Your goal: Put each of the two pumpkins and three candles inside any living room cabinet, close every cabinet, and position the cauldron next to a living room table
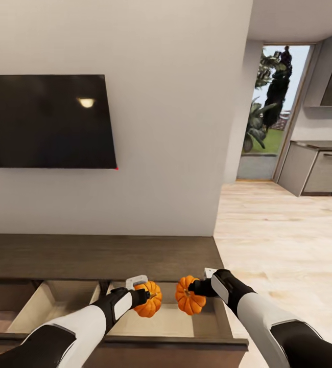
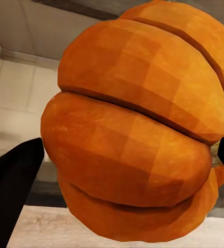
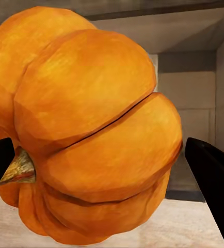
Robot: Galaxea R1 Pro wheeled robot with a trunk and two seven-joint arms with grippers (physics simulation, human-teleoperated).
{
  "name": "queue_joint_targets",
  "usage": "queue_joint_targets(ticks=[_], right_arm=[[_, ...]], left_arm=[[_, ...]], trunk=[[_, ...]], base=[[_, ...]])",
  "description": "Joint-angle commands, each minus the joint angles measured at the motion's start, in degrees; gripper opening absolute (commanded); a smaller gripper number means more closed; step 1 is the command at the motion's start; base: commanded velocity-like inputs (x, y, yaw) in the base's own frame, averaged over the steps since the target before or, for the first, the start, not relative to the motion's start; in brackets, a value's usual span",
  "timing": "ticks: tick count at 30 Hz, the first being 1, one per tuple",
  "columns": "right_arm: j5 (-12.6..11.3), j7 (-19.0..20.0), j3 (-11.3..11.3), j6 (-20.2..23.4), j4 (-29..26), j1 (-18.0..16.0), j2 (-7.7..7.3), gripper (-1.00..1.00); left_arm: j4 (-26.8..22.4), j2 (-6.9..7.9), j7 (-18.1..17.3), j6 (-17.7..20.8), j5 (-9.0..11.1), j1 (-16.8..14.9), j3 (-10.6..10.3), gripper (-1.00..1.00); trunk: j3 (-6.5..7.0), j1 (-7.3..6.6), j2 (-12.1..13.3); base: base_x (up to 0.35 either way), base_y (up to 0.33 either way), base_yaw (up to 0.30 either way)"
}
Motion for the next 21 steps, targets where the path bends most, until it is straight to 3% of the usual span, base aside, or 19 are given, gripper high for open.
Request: queue_joint_targets(ticks=[1, 21], right_arm=[[-0.31, 0.05, 0.44, 0.24, -0.08, -0.02, -0.04, -1.0], [-0.37, -0.04, 0.36, 0.17, 2.08, 0.03, -0.04, -1.0]], left_arm=[[-0.12, 0.0, 0.31, 0.29, 0.57, -0.02, -0.44, -1.0], [-0.06, 0.09, 0.35, -0.15, 0.56, -0.02, -0.43, -1.0]], trunk=[[-0.15, 0.03, -0.03], [-2.01, 0.03, -0.03]], base=[[0.246, 0.0, 0.0], [0.018, 0.0, 0.0]])
